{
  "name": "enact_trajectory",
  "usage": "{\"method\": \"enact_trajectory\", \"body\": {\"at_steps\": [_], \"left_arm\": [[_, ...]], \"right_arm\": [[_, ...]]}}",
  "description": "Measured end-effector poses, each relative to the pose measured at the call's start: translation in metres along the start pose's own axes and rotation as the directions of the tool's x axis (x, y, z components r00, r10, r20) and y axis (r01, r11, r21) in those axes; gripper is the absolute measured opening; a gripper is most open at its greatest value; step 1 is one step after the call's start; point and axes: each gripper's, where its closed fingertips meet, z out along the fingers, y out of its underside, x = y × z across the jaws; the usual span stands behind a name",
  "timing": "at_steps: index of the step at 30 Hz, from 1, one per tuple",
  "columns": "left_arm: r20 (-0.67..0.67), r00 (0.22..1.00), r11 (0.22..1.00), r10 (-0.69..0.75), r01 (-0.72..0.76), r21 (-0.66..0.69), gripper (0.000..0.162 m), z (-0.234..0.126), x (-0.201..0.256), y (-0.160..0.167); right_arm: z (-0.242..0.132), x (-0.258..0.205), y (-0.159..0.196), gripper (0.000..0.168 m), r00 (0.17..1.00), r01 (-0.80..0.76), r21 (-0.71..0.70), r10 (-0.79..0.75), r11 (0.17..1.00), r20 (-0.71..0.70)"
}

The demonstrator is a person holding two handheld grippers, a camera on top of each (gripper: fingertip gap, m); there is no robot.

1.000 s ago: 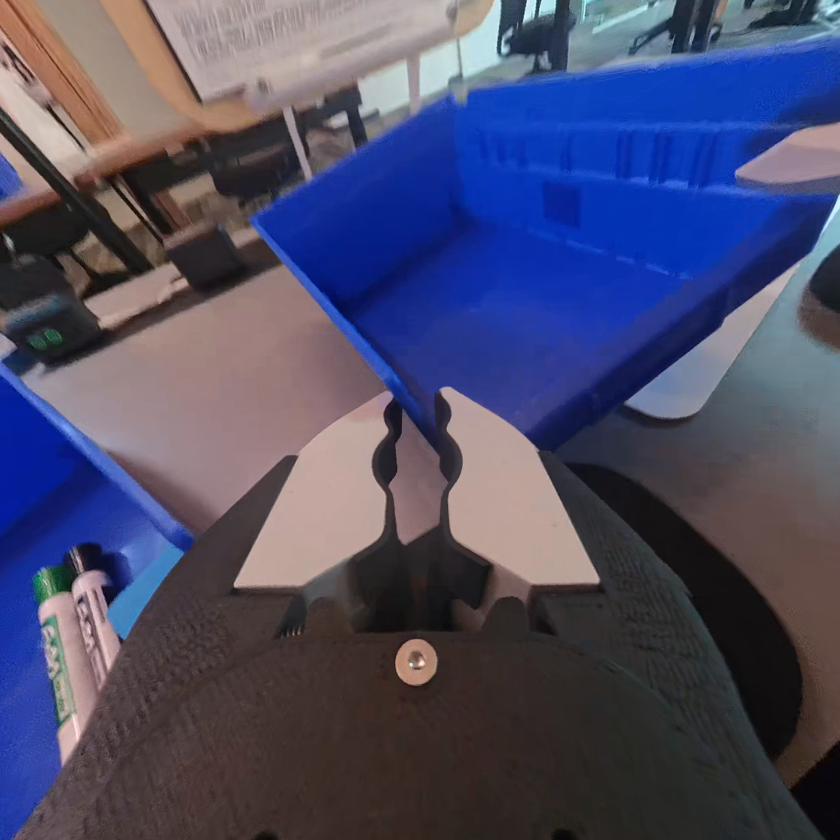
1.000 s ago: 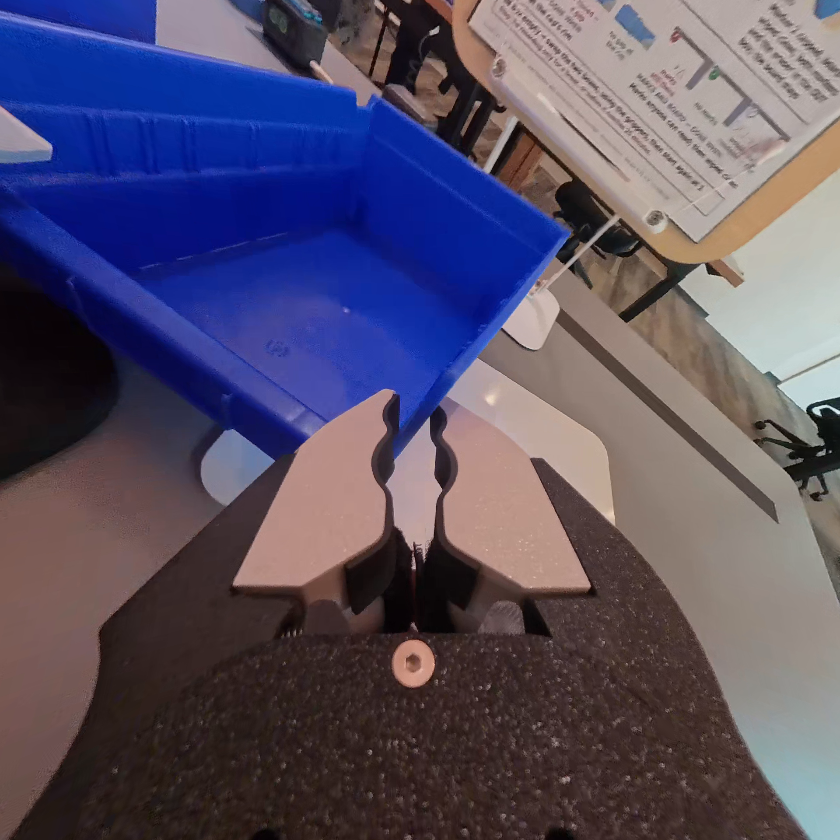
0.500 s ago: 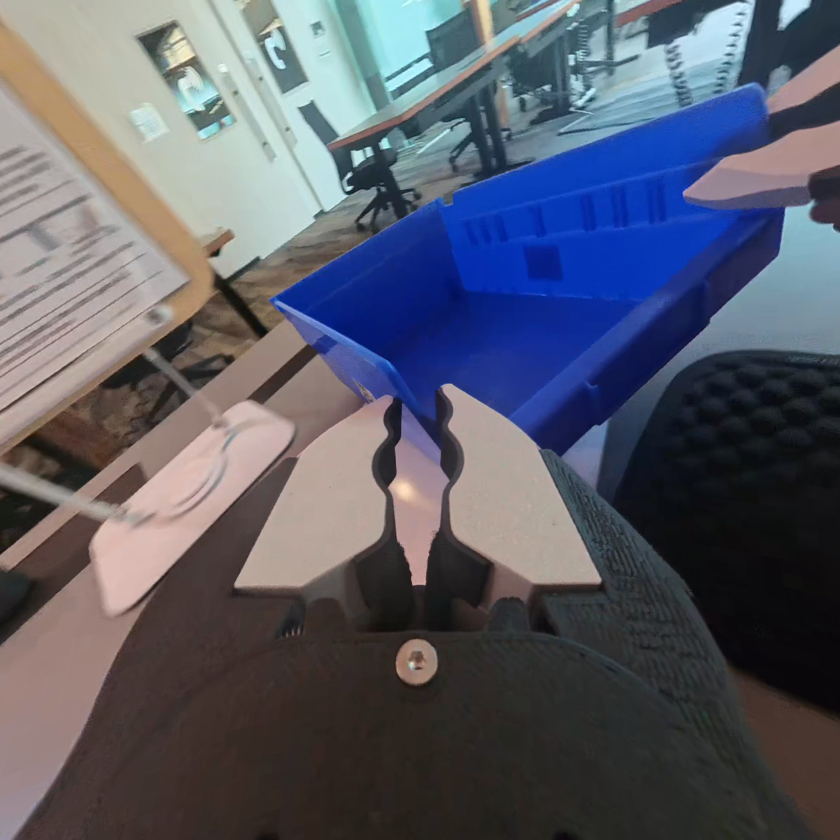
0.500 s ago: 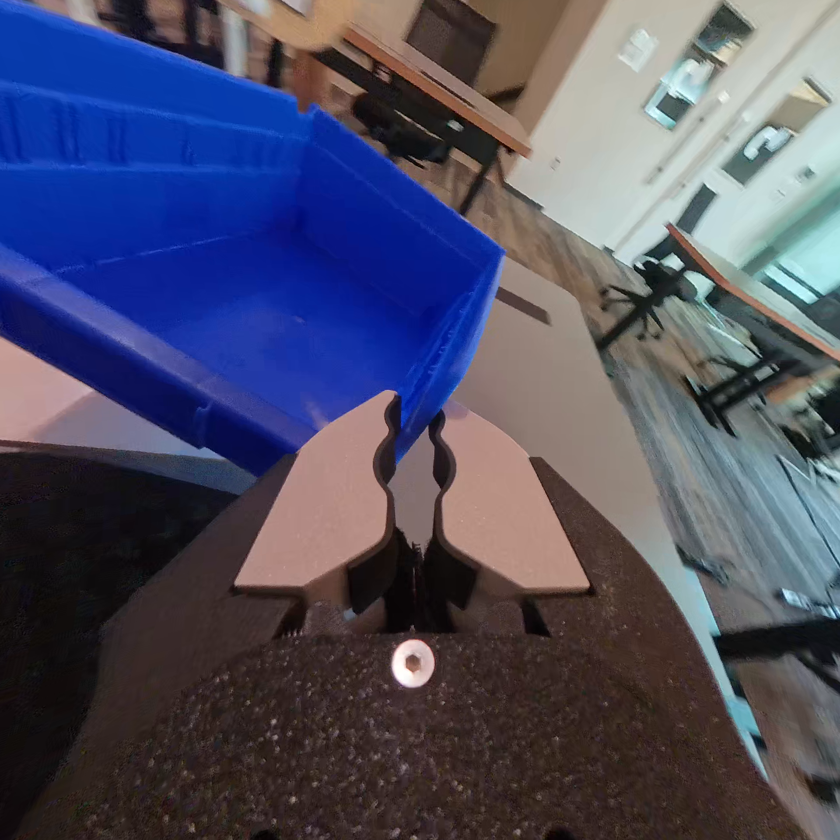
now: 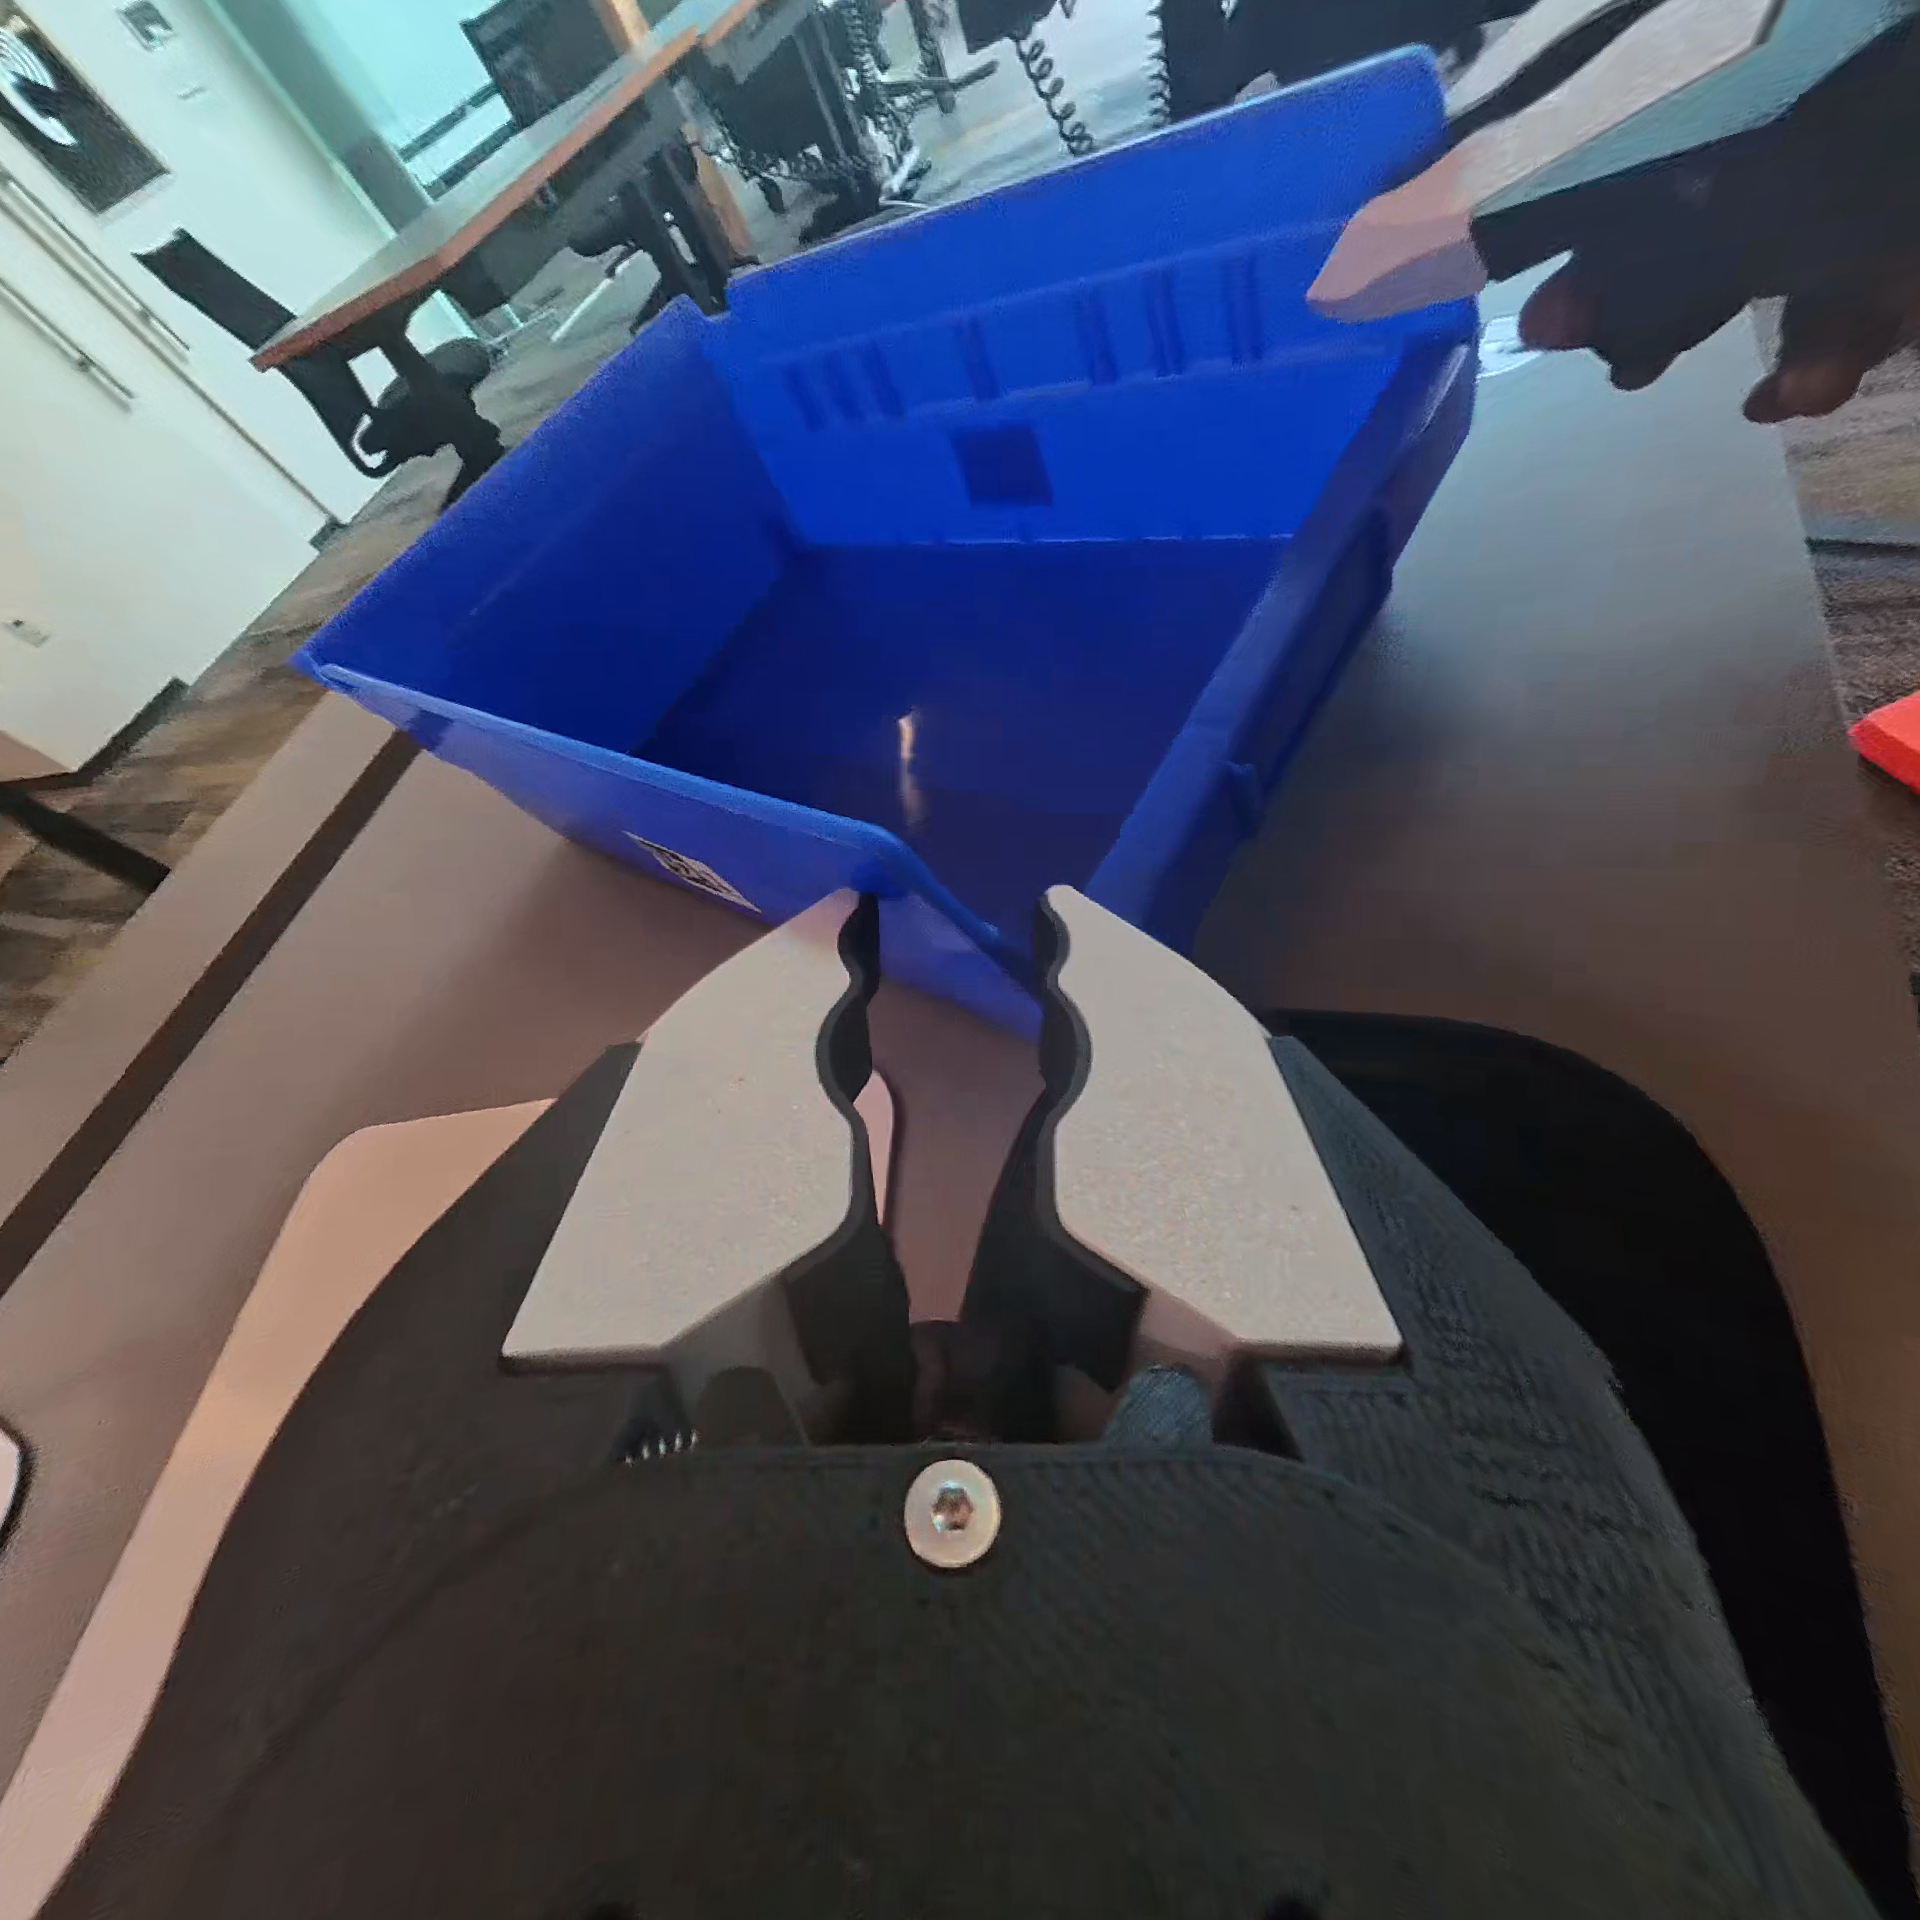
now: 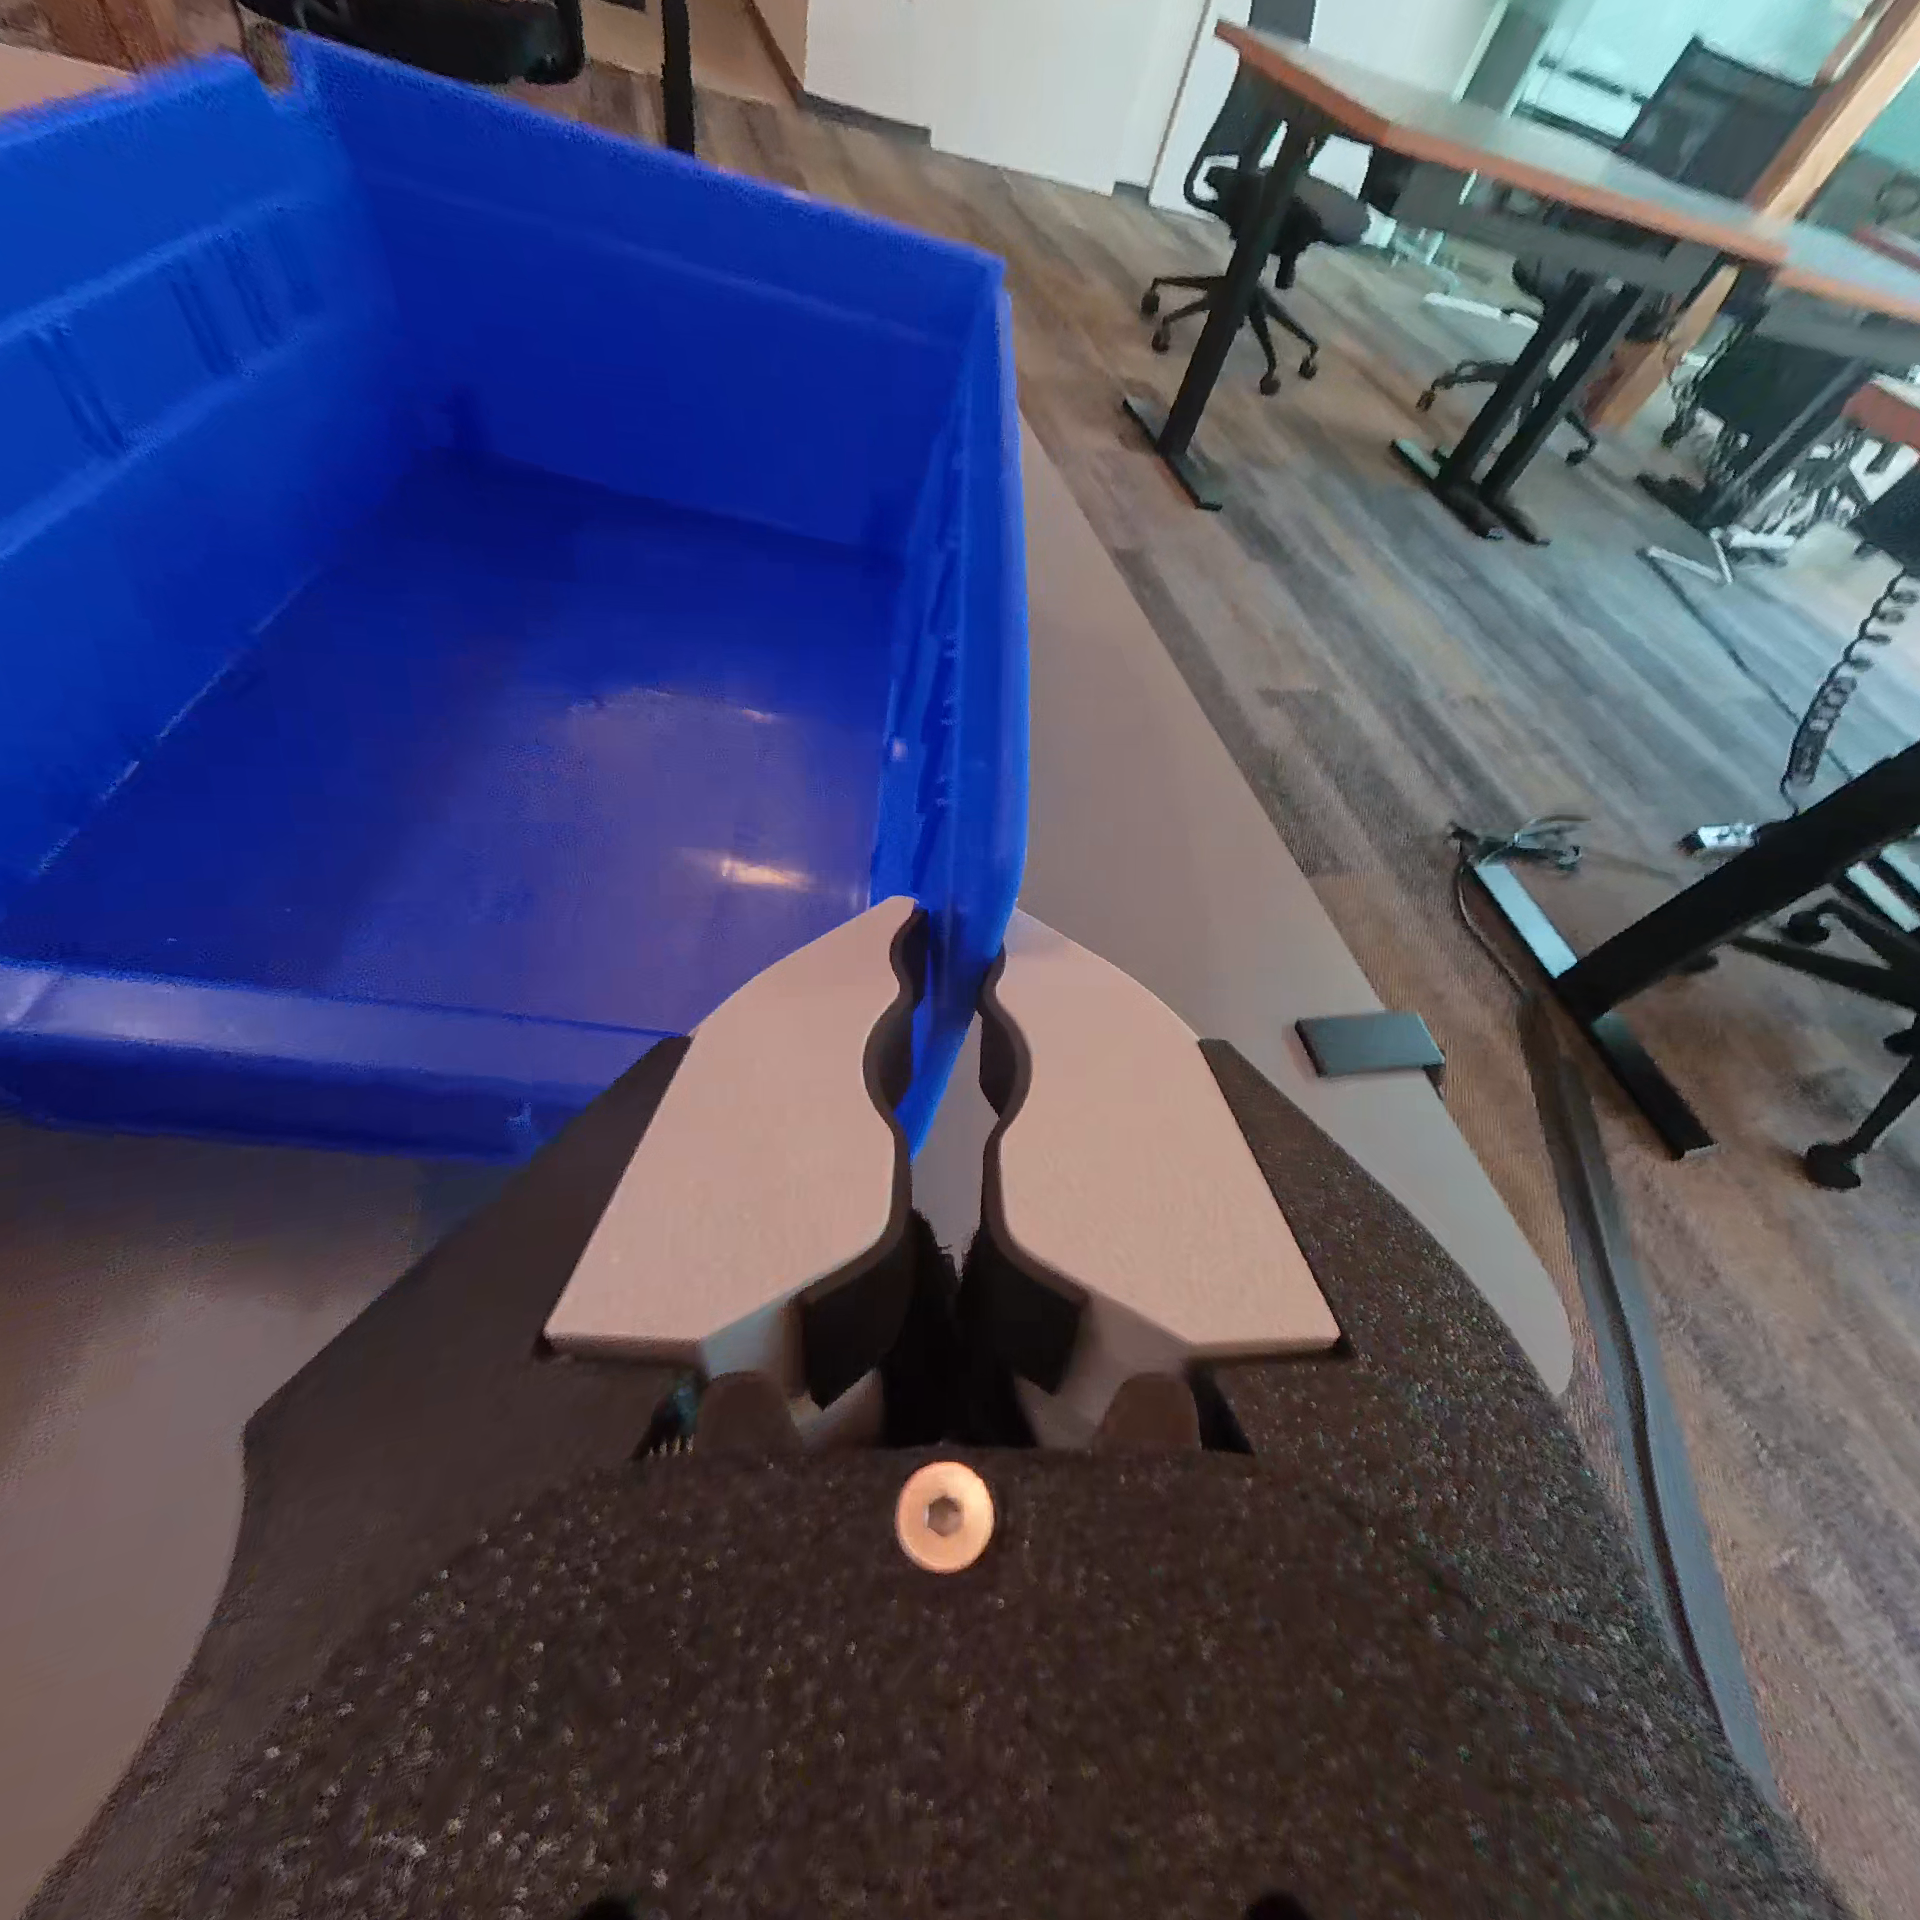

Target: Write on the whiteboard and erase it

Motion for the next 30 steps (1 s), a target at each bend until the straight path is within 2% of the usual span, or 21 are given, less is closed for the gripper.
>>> {"method": "enact_trajectory", "body": {"at_steps": [3, 4, 6, 7, 9, 10, 13, 16, 18, 20, 22, 25, 28, 30], "left_arm": [[-0.037, 0.999, 1.0, 0.006, -0.006, -0.001, 0.032, -0.003, 0.004, -0.001], [-0.041, 0.999, 1.0, -0.012, 0.012, 0.001, 0.046, -0.006, 0.002, -0.002], [0.005, 1.0, 1.0, -0.031, 0.031, -0.004, 0.083, -0.021, -0.013, -0.001], [0.025, 0.999, 0.999, -0.041, 0.041, -0.006, 0.092, -0.032, -0.024, 0.002], [0.043, 0.996, 0.997, -0.078, 0.078, 0.016, 0.096, -0.06, -0.046, 0.007], [0.064, 0.994, 0.996, -0.092, 0.09, 0.026, 0.096, -0.077, -0.059, 0.01], [0.163, 0.984, 0.997, -0.077, 0.073, 0.03, 0.096, -0.134, -0.103, 0.026], [0.24, 0.961, 0.988, -0.138, 0.116, 0.106, 0.096, -0.202, -0.14, 0.039], [0.285, 0.929, 0.964, -0.237, 0.188, 0.19, 0.093, -0.249, -0.16, 0.05], [0.352, 0.89, 0.946, -0.29, 0.212, 0.243, 0.087, -0.289, -0.181, 0.063], [0.481, 0.837, 0.964, -0.261, 0.2, 0.176, 0.085, -0.322, -0.208, 0.086], [0.636, 0.744, 0.967, -0.205, 0.253, 0.016, 0.085, -0.381, -0.247, 0.119], [0.765, 0.615, 0.92, -0.189, 0.383, -0.08, 0.076, -0.45, -0.278, 0.161], [0.787, 0.586, 0.857, -0.193, 0.492, -0.156, 0.068, -0.481, -0.284, 0.202]], "right_arm": [[0.001, 0.001, 0.002, 0.007, 0.999, -0.035, 0.017, 0.035, 0.999, 0.029], [0.0, 0.001, 0.001, 0.012, 0.998, -0.048, 0.015, 0.047, 0.999, 0.043], [-0.004, 0.008, -0.004, 0.044, 0.997, -0.081, 0.021, 0.081, 0.996, 0.01], [-0.009, 0.013, -0.01, 0.062, 0.996, -0.088, 0.03, 0.088, 0.996, -0.023], [-0.02, 0.019, -0.025, 0.086, 0.994, -0.075, 0.045, 0.078, 0.996, -0.074], [-0.025, 0.017, -0.036, 0.091, 0.994, -0.063, 0.059, 0.068, 0.996, -0.089], [-0.036, -0.018, -0.078, 0.091, 0.999, -0.033, 0.167, 0.038, 0.985, -0.026], [-0.044, -0.104, -0.125, 0.086, 0.977, -0.024, 0.293, -0.04, 0.956, 0.21], [-0.053, -0.175, -0.15, 0.084, 0.91, -0.03, 0.379, -0.131, 0.925, 0.392], [-0.063, -0.244, -0.159, 0.081, 0.793, -0.037, 0.425, -0.233, 0.904, 0.564], [-0.066, -0.293, -0.152, 0.081, 0.691, -0.013, 0.416, -0.292, 0.909, 0.661], [-0.063, -0.328, -0.14, 0.074, 0.597, 0.022, 0.414, -0.344, 0.91, 0.725], [-0.053, -0.342, -0.133, 0.067, 0.543, 0.03, 0.412, -0.361, 0.911, 0.758], [-0.049, -0.351, -0.131, 0.066, 0.498, 0.0, 0.412, -0.357, 0.911, 0.79]]}}
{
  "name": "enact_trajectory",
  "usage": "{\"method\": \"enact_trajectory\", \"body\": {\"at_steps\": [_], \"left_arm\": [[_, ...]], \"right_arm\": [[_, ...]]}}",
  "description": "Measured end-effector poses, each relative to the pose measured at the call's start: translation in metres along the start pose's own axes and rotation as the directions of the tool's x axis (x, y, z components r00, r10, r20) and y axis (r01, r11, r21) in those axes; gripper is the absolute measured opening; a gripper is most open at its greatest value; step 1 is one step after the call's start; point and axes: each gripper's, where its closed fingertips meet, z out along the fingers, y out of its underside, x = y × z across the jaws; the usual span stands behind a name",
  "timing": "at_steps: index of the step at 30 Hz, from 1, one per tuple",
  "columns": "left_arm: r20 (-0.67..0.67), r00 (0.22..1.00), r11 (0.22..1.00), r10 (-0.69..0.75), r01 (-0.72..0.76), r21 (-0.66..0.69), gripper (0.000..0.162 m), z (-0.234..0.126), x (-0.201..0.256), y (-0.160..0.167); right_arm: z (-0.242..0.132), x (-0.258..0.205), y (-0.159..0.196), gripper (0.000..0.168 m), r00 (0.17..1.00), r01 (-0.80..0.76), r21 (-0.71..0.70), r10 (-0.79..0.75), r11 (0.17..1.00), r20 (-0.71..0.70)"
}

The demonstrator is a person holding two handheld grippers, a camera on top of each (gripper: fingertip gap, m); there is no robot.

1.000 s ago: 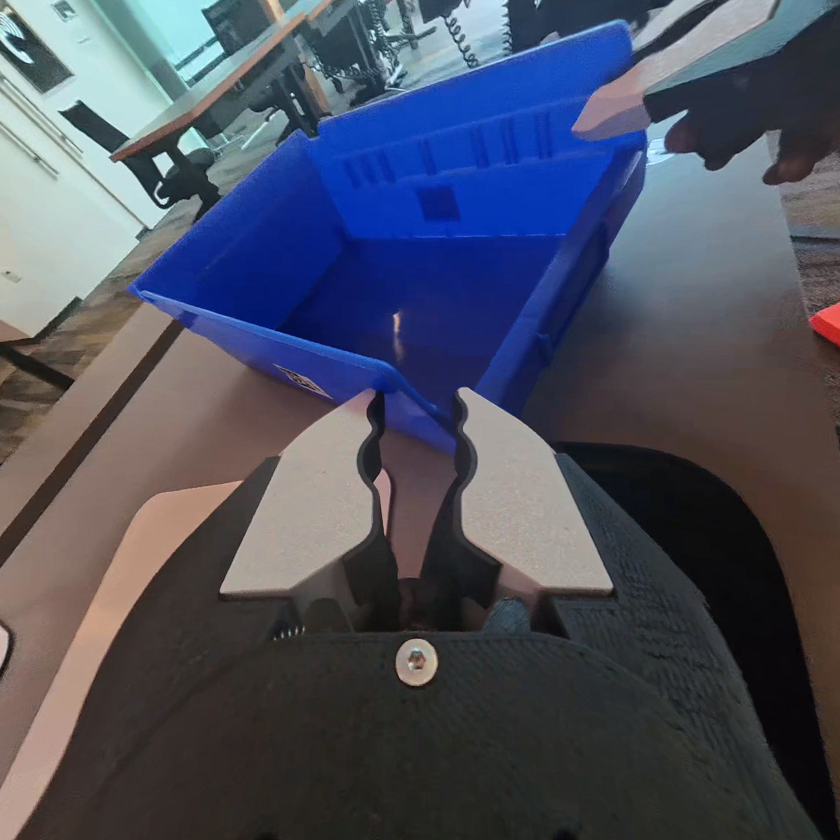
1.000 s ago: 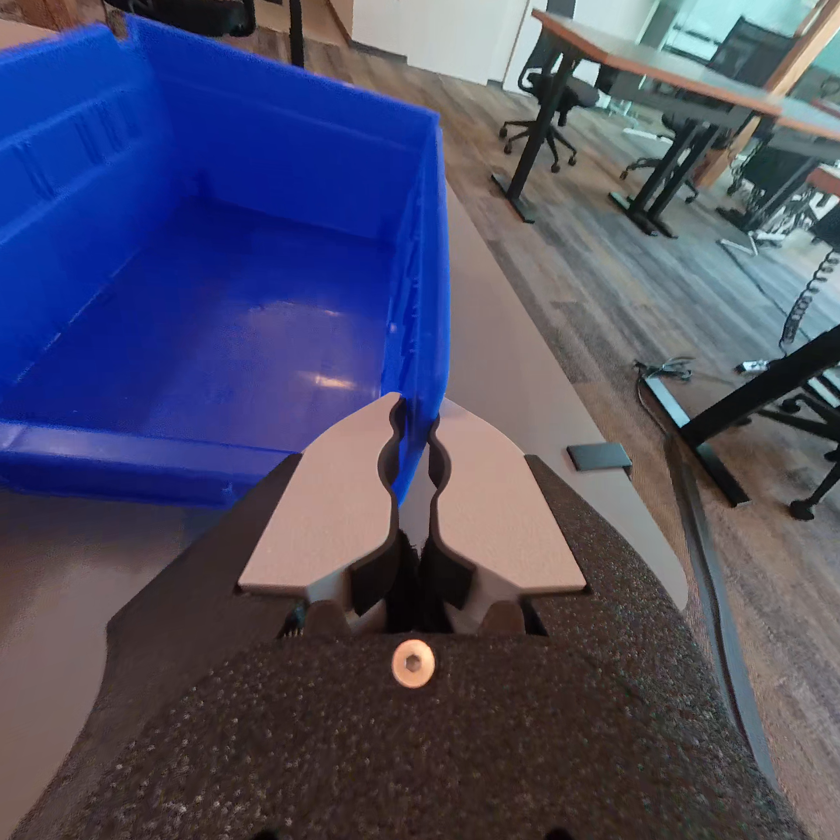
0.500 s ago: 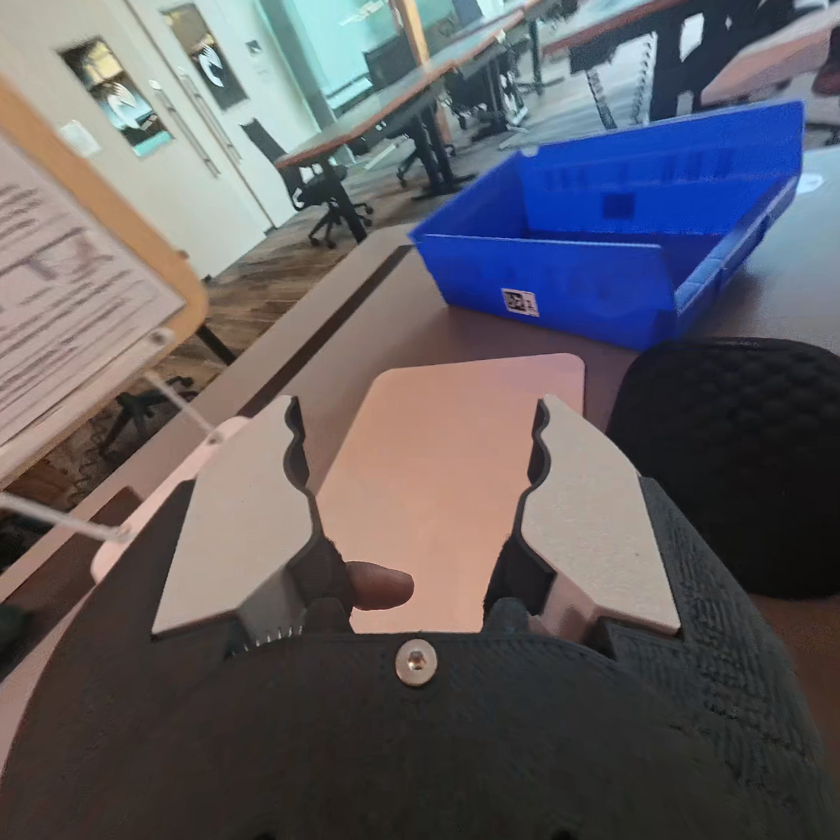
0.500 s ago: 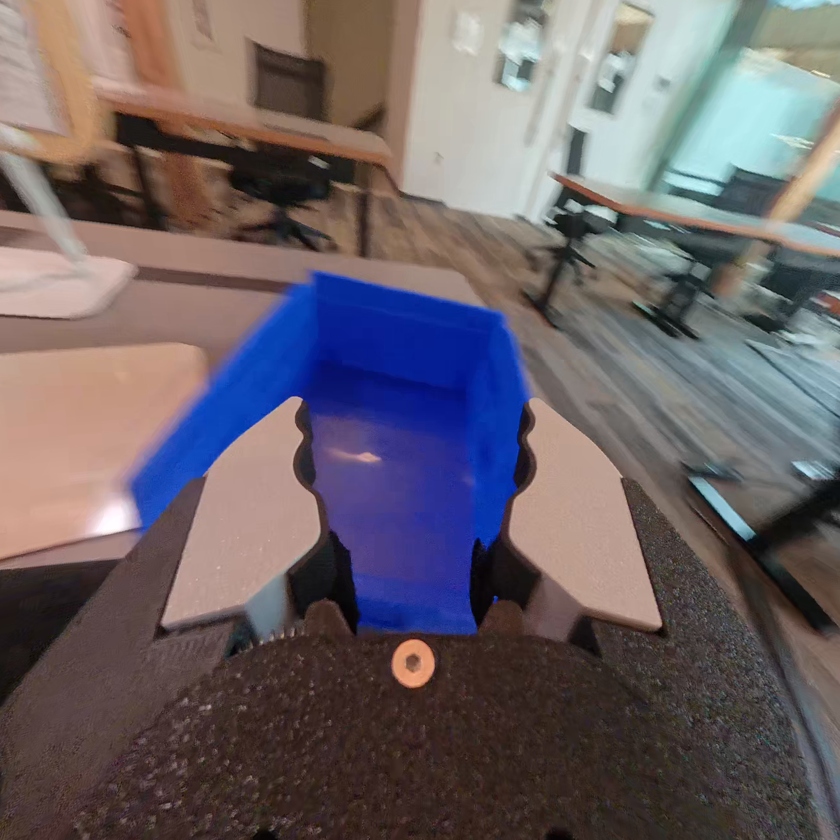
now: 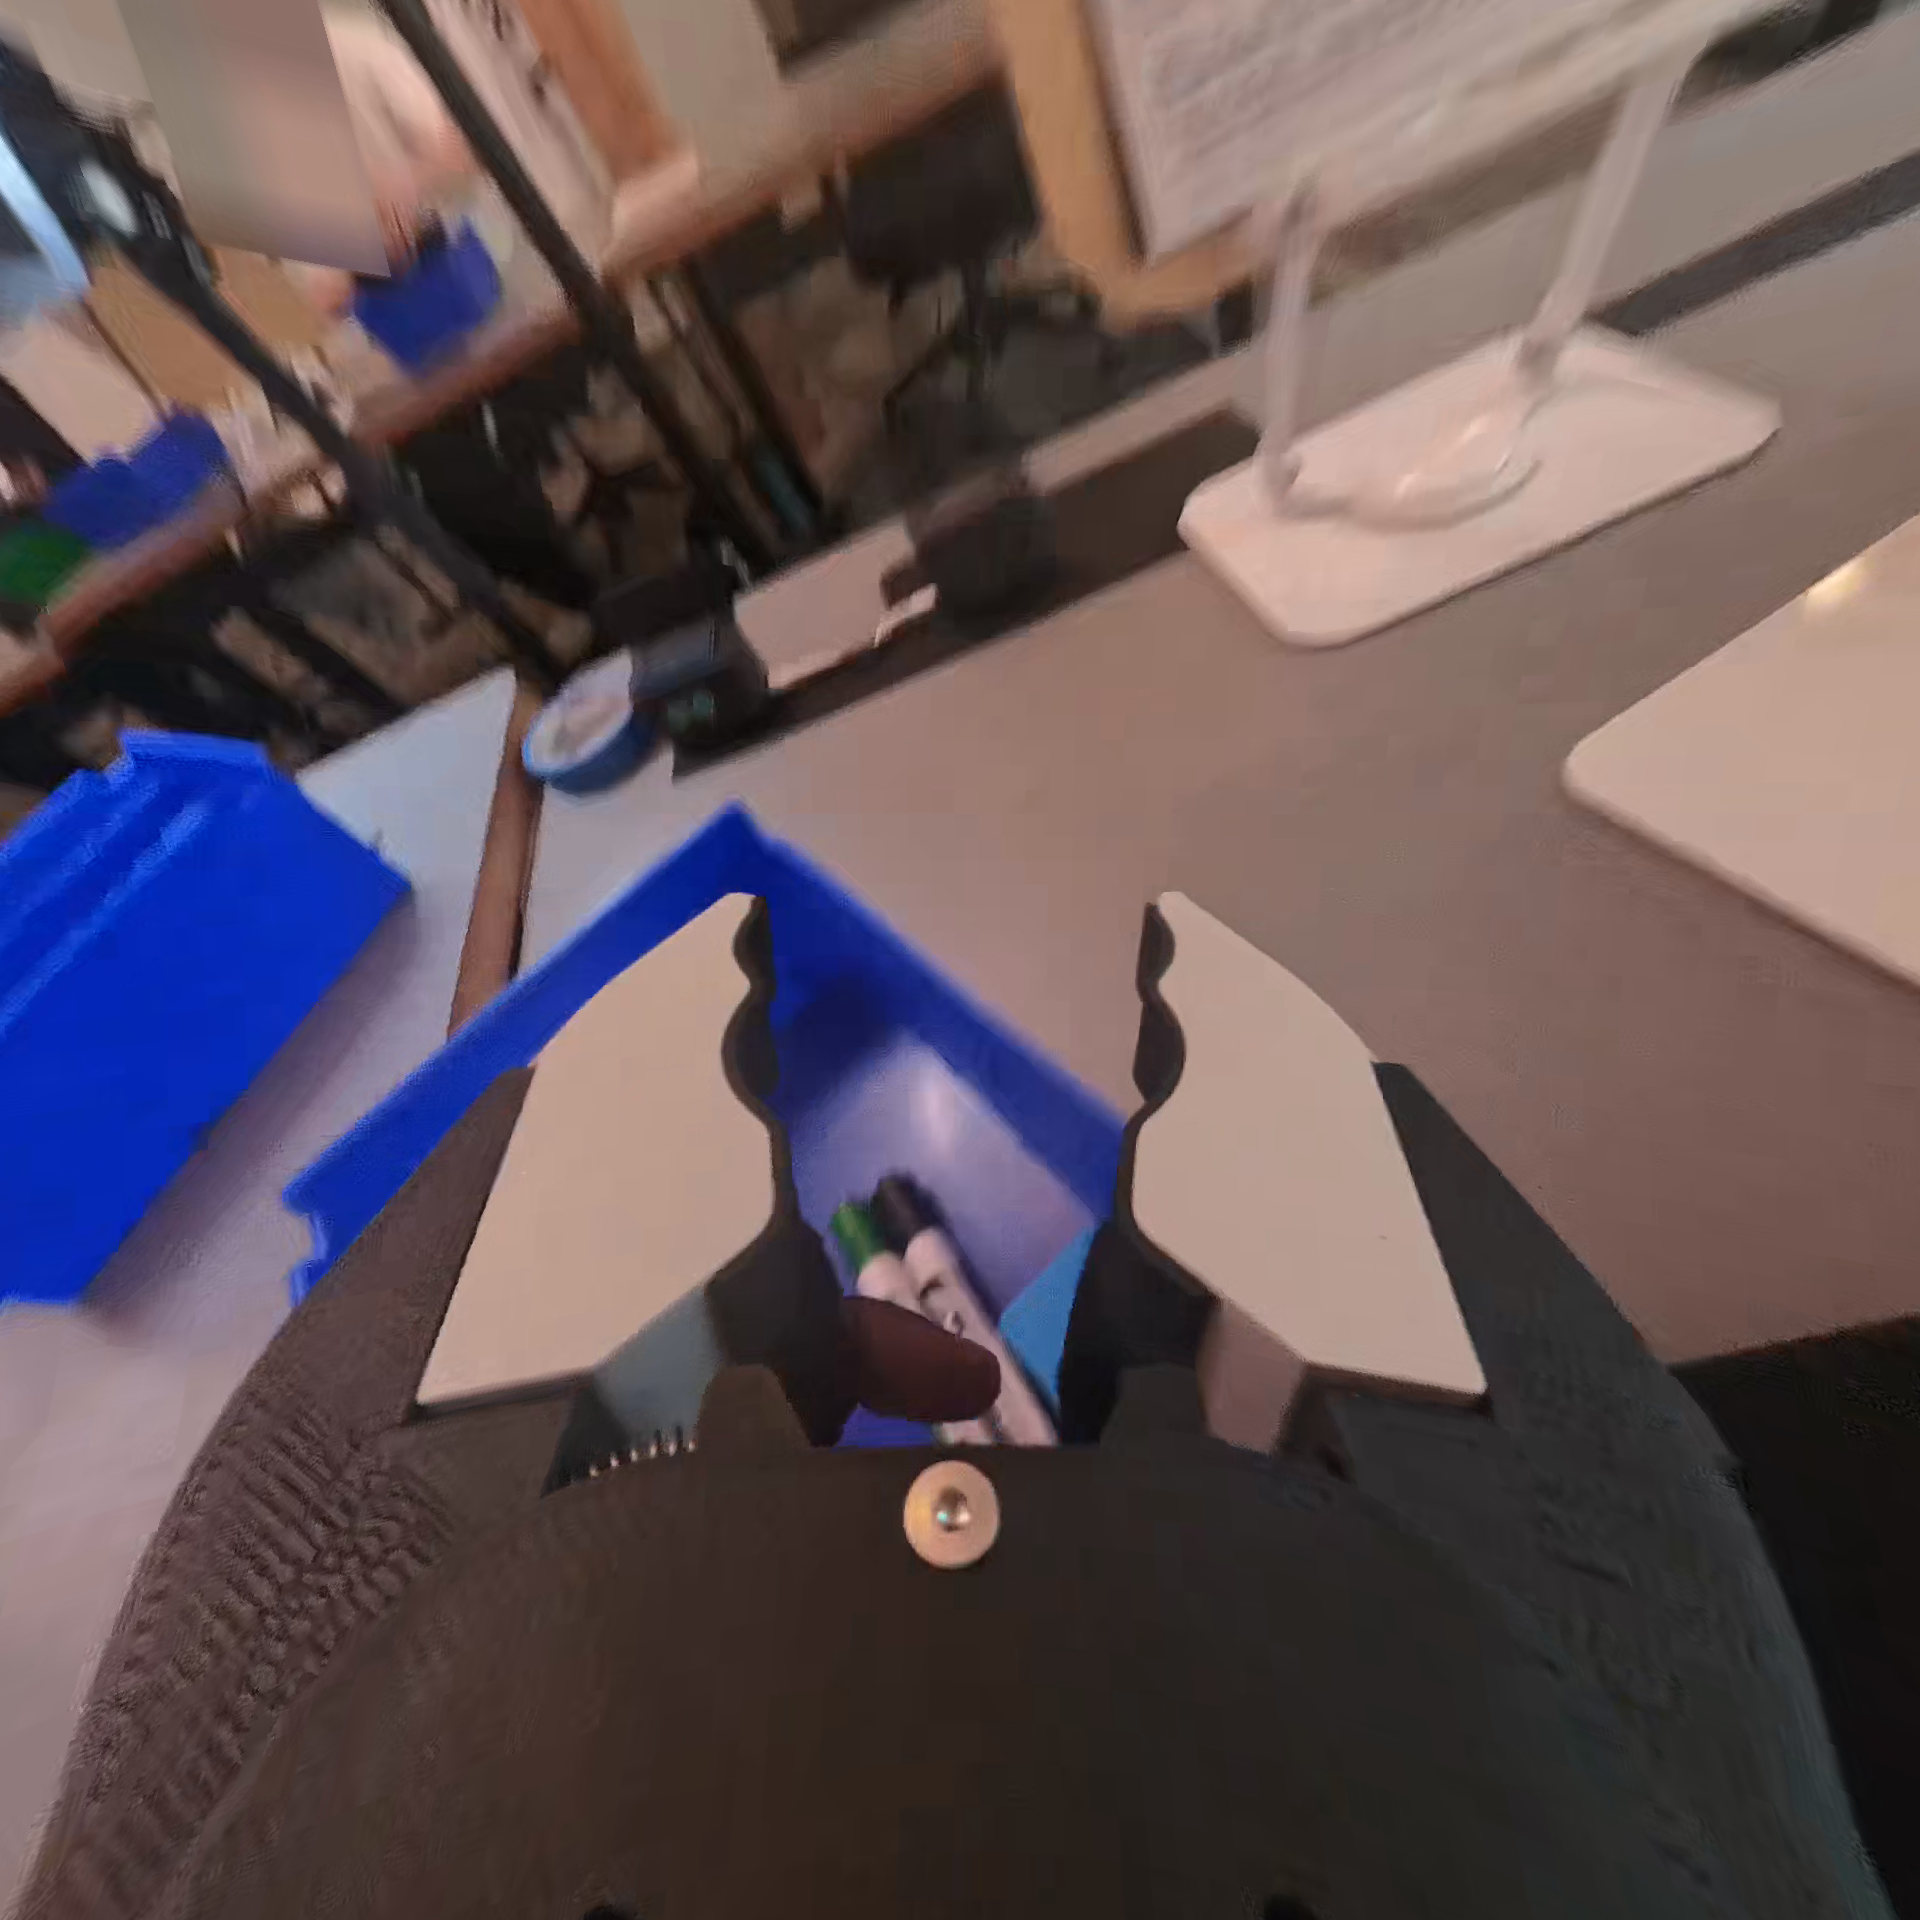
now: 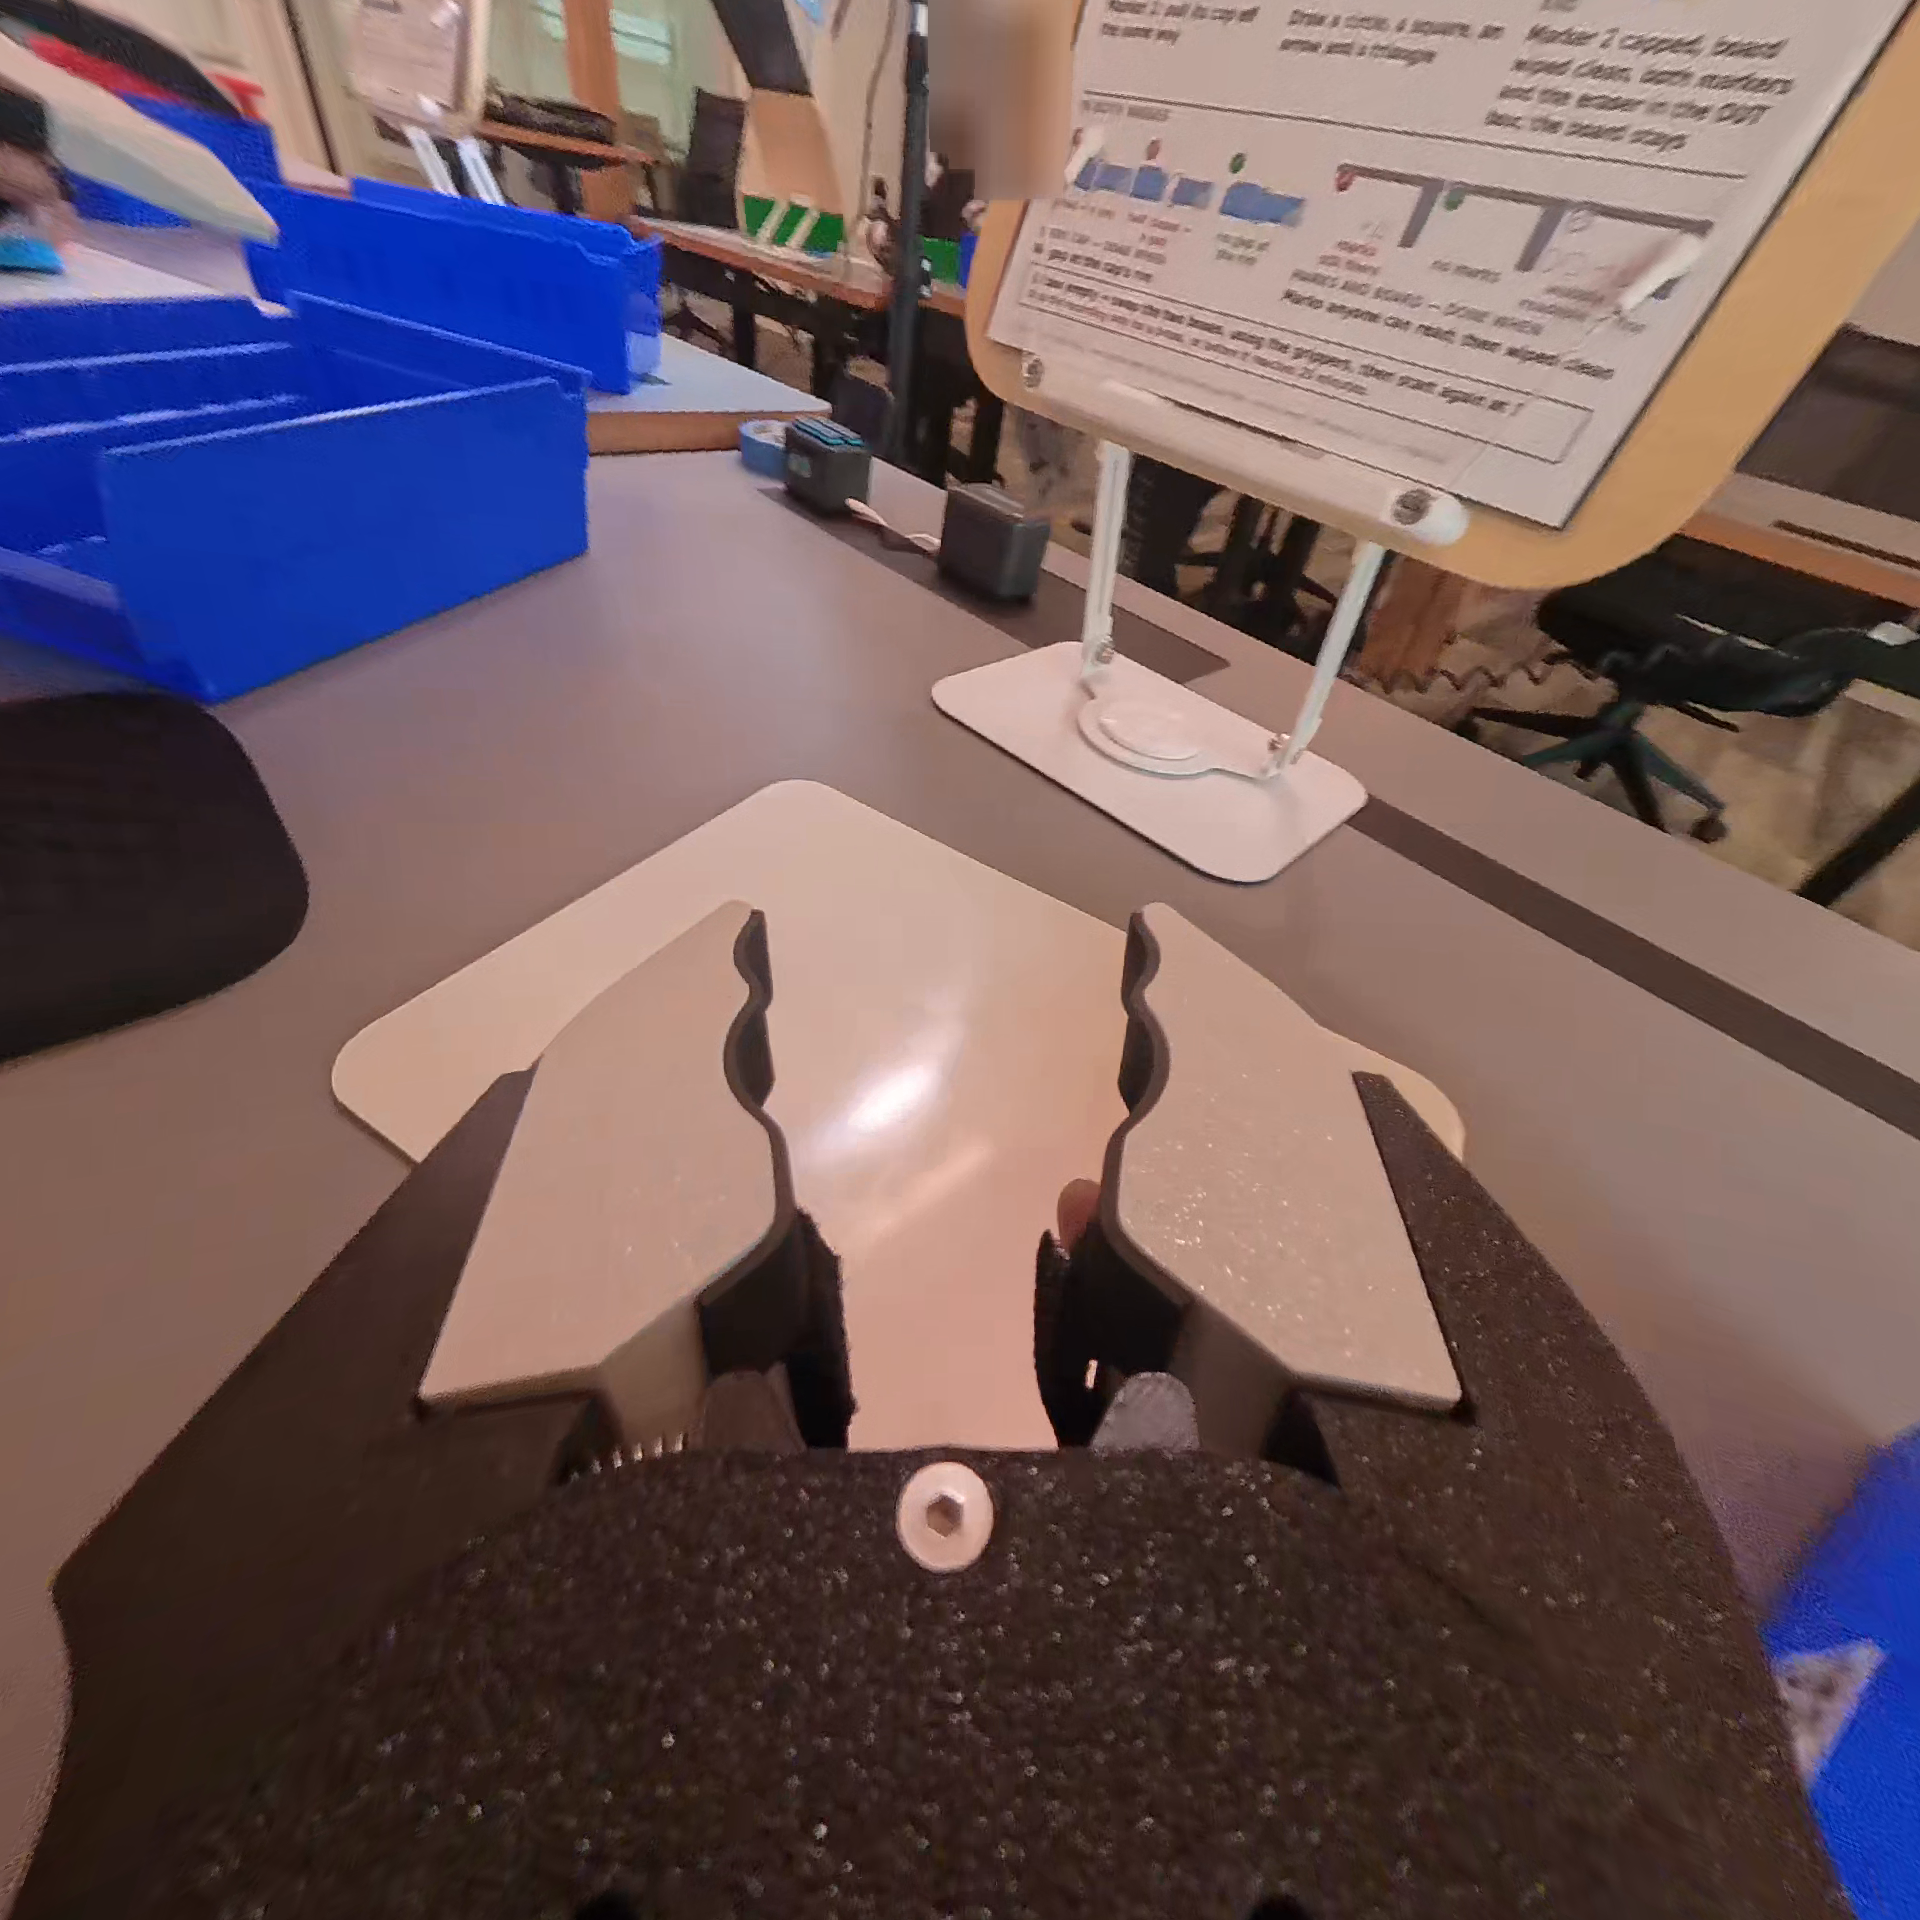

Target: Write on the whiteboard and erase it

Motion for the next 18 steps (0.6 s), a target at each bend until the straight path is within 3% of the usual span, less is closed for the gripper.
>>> {"method": "enact_trajectory", "body": {"at_steps": [4, 6, 10, 18], "left_arm": [[-0.04, 0.995, 0.945, -0.093, 0.076, -0.317, 0.049, 0.012, -0.024, 0.08], [-0.018, 0.995, 0.924, -0.096, 0.082, -0.372, 0.037, 0.015, -0.034, 0.104], [-0.079, 0.971, 0.871, -0.225, 0.164, -0.464, 0.035, 0.02, -0.031, 0.132], [-0.088, 0.984, 0.796, -0.158, 0.074, -0.6, 0.038, 0.013, -0.029, 0.167]], "right_arm": [[0.015, -0.006, 0.008, 0.058, 0.997, 0.012, -0.018, -0.011, 1.0, 0.07], [0.021, -0.01, 0.015, 0.056, 0.995, 0.046, -0.054, -0.041, 0.997, 0.088], [0.028, -0.014, 0.028, 0.054, 0.992, 0.083, -0.091, -0.073, 0.992, 0.106], [0.032, -0.013, 0.037, 0.05, 0.989, 0.123, -0.116, -0.112, 0.986, 0.094]]}}
